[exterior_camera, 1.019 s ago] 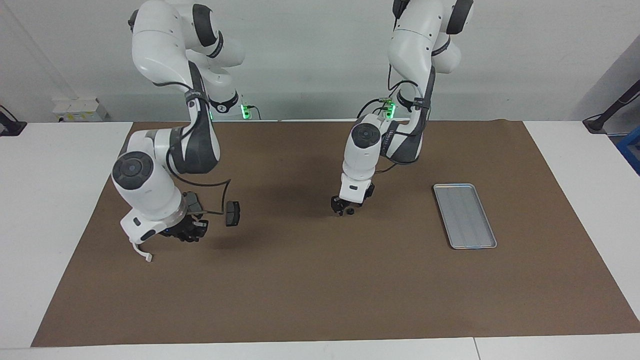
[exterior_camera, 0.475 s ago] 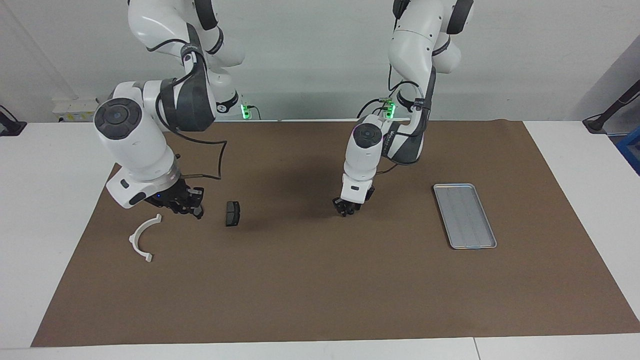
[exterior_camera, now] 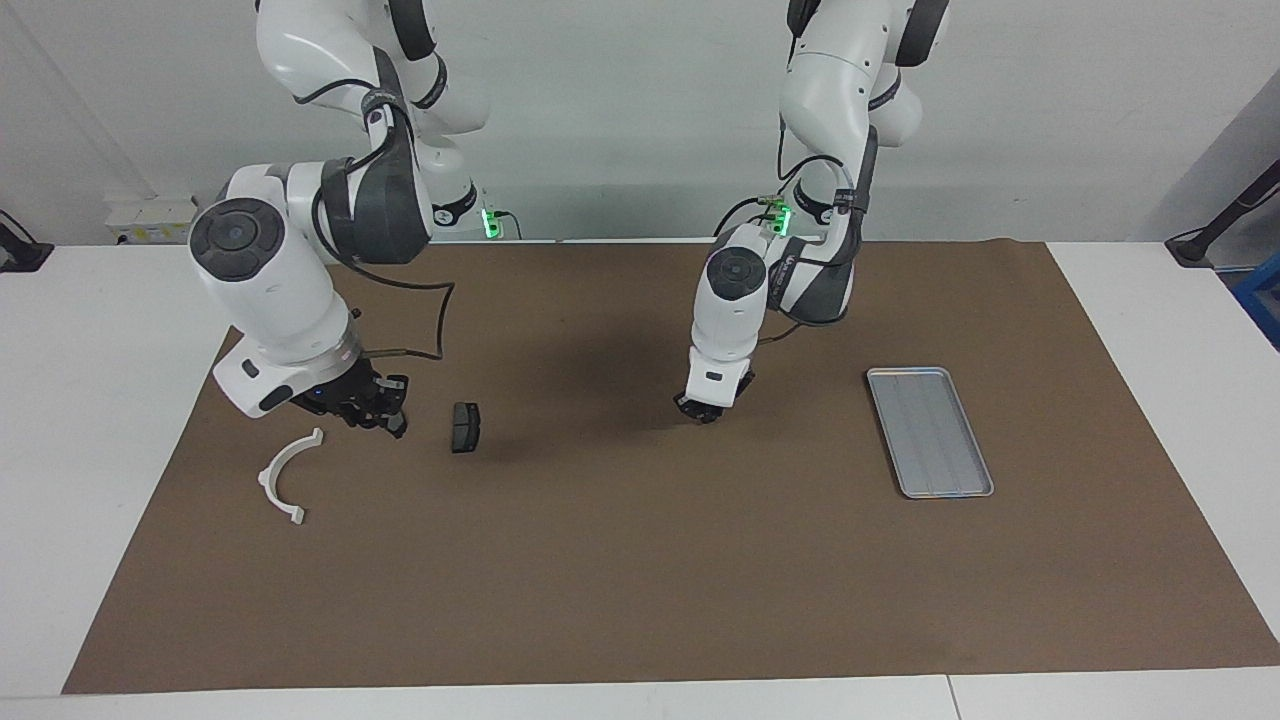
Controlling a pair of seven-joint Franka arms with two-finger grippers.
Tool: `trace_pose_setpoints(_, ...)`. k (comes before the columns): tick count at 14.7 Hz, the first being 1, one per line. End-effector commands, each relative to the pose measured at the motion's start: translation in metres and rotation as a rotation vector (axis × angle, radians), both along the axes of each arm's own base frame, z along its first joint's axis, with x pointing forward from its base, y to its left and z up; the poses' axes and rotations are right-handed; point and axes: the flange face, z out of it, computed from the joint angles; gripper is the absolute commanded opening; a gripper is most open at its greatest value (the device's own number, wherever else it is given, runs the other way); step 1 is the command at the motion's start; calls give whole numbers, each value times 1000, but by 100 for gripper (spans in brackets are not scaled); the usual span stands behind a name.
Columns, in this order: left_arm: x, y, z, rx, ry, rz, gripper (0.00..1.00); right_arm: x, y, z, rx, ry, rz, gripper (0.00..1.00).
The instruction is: Pick bearing gear from pile to tray
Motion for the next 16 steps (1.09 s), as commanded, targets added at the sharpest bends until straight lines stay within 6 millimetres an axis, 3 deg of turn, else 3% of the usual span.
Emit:
trace_pose_setpoints(1, -3, 89, 61, 14, 23, -104, 0, -3, 16, 2, -9, 7, 42, 0)
trace_pose_setpoints(2, -6, 122, 66, 15, 43, -158, 0, -6, 34, 2, -7, 10, 35, 0)
trace_pose_setpoints(3, -1, 158, 69, 9, 49, -212, 0, -12, 69, 1, -13, 11, -10, 0)
trace_pose_setpoints(6, 14, 243, 66, -11, 64, -355, 0, -41, 178, 4, -38, -25, -228, 0)
trace_pose_setpoints(9, 12, 308, 54, -29, 61, -468, 0, -67, 272, -17, -17, -48, -383, 0)
trace_pose_setpoints(10, 7, 322, 44, -32, 51, -465, 0, -74, 297, -22, -5, -64, -415, 0)
trace_pose_setpoints(12, -3, 325, 24, -27, 21, -464, 0, -89, 343, -47, -4, -70, -472, 0)
trace_pose_setpoints(15, -9, 342, 7, -28, 16, -486, 0, -107, 420, -102, 5, -93, -526, 0)
trace_pose_setpoints(16, -9, 348, 4, -29, 20, -497, 0, -106, 429, -120, 12, -98, -543, 0)
